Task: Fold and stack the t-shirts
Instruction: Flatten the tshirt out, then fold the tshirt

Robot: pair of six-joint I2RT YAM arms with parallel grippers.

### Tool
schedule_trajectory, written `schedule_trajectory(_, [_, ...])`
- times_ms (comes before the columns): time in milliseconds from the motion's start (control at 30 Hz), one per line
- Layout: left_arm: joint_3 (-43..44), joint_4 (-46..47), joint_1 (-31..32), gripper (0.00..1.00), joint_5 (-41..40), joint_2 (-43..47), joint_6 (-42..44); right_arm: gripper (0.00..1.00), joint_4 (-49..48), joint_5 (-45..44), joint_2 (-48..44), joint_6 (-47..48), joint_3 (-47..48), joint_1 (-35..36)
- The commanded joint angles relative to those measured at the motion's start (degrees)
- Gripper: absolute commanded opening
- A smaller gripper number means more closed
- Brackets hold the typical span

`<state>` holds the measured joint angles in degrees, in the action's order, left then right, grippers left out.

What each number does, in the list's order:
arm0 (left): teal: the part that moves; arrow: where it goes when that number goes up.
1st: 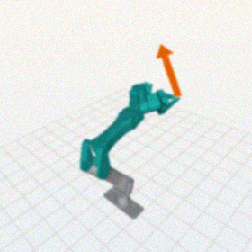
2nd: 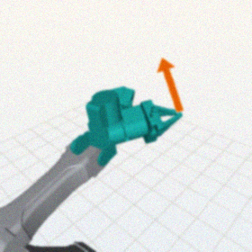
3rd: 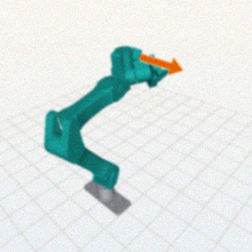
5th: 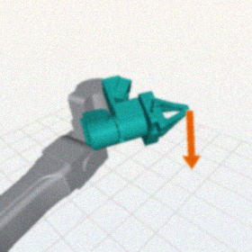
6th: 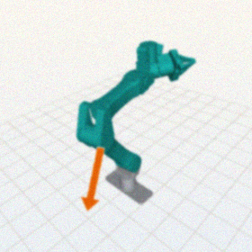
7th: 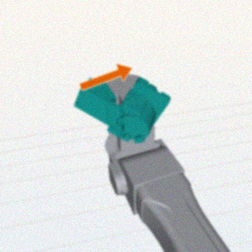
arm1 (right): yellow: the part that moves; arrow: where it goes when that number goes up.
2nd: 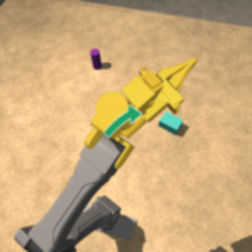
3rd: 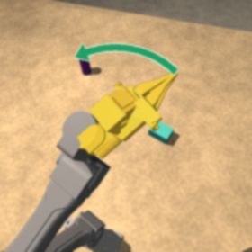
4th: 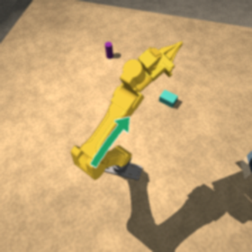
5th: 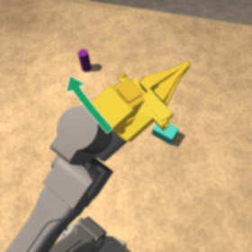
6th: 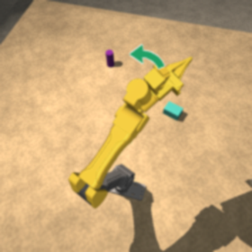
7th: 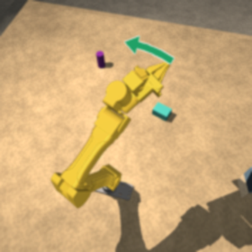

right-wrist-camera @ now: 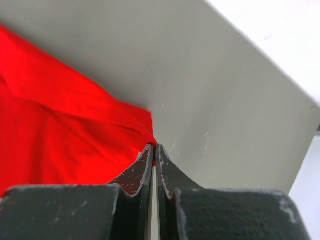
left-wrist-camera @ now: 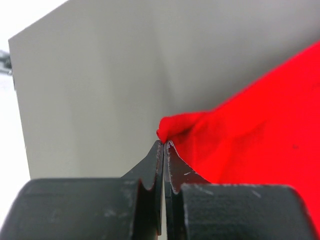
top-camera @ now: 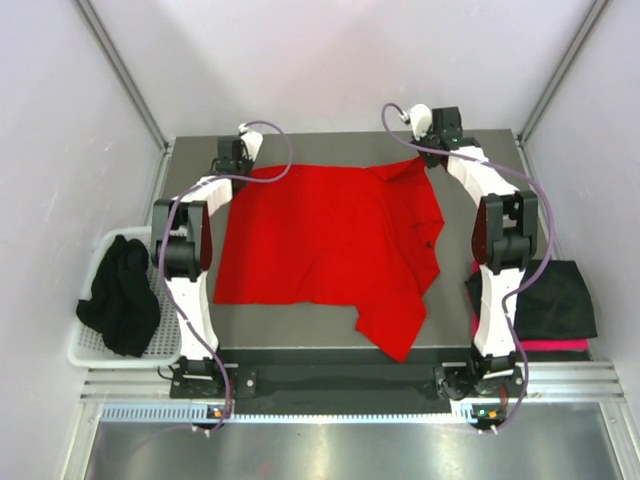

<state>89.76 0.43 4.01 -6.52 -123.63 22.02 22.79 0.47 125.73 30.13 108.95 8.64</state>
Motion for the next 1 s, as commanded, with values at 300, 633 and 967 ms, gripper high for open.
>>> schedule_trajectory(300, [-7.66, 2.65, -0.41, 0.0, -2.18, 13.32, 0.74, 0.0, -0.38, -0.12, -15.6, -1.3, -9.62, 0.5])
schedule_trajectory(633, [-12.41, 0.8, -0.58, 0.0, -2.18, 17.11, 1.44, 0.0, 1.91, 1.02, -22.89, -2.71, -16.65, 0.58])
schedule_trajectory(967, [-16.72, 1.07, -1.11, 0.0, -1.83, 20.27, 1.53, 0.0, 3.49, 2.69, -30.89, -3.85, -26.5, 0.5])
